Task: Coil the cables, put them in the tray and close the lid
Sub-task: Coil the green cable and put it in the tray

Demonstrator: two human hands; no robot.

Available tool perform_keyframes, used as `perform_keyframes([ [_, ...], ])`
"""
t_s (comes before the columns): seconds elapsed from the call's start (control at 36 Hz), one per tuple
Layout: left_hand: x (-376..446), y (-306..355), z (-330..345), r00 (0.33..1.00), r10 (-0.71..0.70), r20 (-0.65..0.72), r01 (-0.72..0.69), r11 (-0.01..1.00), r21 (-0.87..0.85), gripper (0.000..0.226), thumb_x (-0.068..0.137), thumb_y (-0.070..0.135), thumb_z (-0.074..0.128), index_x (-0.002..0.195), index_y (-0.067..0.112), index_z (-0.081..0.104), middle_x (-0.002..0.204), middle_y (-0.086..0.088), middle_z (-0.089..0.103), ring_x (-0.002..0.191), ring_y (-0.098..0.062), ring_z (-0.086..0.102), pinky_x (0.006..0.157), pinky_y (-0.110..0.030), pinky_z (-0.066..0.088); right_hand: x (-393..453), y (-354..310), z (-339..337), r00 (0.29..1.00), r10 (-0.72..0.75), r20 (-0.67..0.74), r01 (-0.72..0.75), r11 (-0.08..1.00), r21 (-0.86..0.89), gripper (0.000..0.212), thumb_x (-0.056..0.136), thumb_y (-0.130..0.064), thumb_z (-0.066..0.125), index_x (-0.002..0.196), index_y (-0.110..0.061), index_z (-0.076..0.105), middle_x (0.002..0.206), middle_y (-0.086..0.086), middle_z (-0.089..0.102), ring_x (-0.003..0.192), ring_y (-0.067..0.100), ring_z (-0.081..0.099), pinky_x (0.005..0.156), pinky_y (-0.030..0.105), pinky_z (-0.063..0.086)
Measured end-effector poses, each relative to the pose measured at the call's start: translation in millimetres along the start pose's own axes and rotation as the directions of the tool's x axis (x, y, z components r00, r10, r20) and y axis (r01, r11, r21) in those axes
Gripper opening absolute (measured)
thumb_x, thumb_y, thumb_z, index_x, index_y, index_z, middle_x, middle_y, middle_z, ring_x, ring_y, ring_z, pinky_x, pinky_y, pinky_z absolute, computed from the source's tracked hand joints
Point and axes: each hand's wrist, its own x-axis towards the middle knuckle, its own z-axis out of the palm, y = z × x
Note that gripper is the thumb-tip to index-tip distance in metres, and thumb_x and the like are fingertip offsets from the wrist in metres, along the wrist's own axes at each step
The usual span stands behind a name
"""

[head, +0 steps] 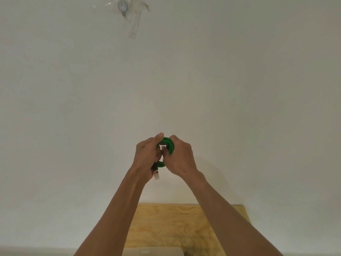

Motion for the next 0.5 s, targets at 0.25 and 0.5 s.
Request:
perform_keyframes([
  [0.25, 2.5, -5.5, -12.1, 0.990, 0.060, 0.125, -0.067, 0.996, 0.051, 0.030, 0.093, 0.027, 0.065, 0.079, 0.004, 0.053, 0.045, 0.005, 0.027, 0.043, -0.013, 0.021, 0.050, -0.029, 0.020, 0.4, 11.8, -14.5, 0.943, 0.063, 0.327, -0.124, 0.978, 0.169, 0.014, 0.096, -0.026, 0.053, 0.099, -0.013, 0.057, 0.091, 0.008, 0.068, 0.068, 0.022, 0.071, 0.066, 0.035, 0.062],
  [0.5, 7.3, -16.1, -26.2, 0.994, 0.019, 0.109, -0.026, 0.998, 0.063, 0.028, 0.092, 0.027, 0.068, 0.076, 0.004, 0.072, 0.047, 0.004, 0.027, 0.045, -0.014, 0.023, 0.061, -0.040, 0.015, -0.6, 13.7, -28.2, 0.842, 0.119, 0.526, -0.205, 0.973, 0.108, 0.039, 0.096, -0.051, 0.047, 0.087, -0.014, 0.047, 0.079, -0.002, 0.048, 0.072, 0.016, 0.044, 0.071, 0.035, 0.043],
])
